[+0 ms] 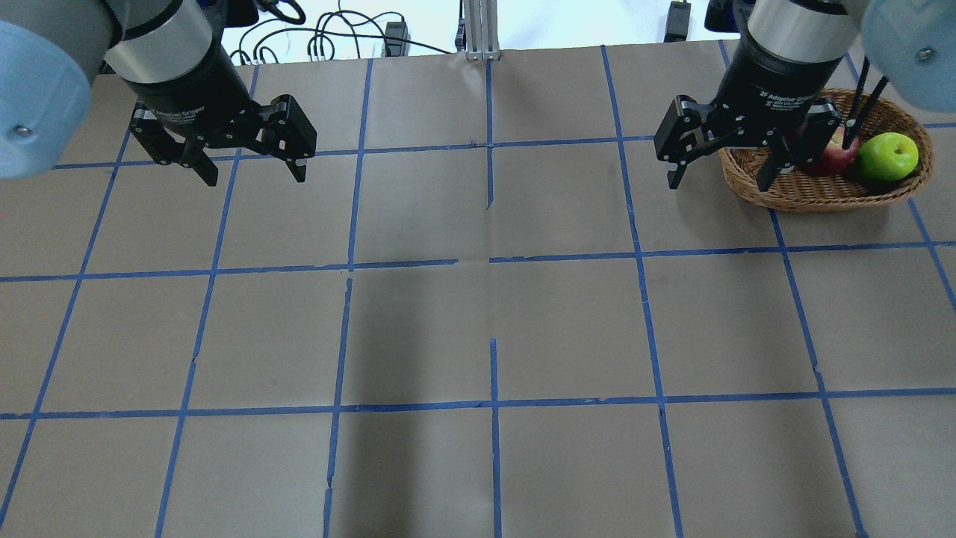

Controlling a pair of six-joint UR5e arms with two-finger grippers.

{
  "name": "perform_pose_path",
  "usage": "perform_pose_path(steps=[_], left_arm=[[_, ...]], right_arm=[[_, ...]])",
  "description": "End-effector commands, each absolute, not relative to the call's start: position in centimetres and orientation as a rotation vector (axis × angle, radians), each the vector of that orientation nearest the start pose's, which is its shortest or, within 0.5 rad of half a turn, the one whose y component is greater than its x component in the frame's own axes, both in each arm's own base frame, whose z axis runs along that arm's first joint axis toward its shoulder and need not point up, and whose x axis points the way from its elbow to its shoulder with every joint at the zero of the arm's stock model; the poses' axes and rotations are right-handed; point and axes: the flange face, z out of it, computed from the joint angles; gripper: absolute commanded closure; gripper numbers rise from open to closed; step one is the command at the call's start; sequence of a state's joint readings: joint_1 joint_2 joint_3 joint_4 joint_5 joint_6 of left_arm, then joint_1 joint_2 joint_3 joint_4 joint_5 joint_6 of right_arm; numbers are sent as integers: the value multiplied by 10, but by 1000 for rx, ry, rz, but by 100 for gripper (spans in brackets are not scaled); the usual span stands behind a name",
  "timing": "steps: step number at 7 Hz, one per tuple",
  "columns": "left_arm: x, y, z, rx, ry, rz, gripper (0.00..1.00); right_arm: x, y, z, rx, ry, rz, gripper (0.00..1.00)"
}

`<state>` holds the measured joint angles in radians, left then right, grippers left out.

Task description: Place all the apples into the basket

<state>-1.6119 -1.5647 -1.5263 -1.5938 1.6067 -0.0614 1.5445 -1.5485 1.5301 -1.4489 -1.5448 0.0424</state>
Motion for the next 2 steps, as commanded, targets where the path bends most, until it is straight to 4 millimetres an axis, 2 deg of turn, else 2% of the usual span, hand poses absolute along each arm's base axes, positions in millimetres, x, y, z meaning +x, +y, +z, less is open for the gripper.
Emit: perform_pose_path(steps=[1, 2], left_arm=[[-149, -486, 511, -37, 3107, -48, 0], [-149, -486, 511, -37, 3107, -48, 0]], right_arm=[[122, -494, 488, 112, 3111, 141, 0], [122, -493, 493, 114, 3111, 129, 0]])
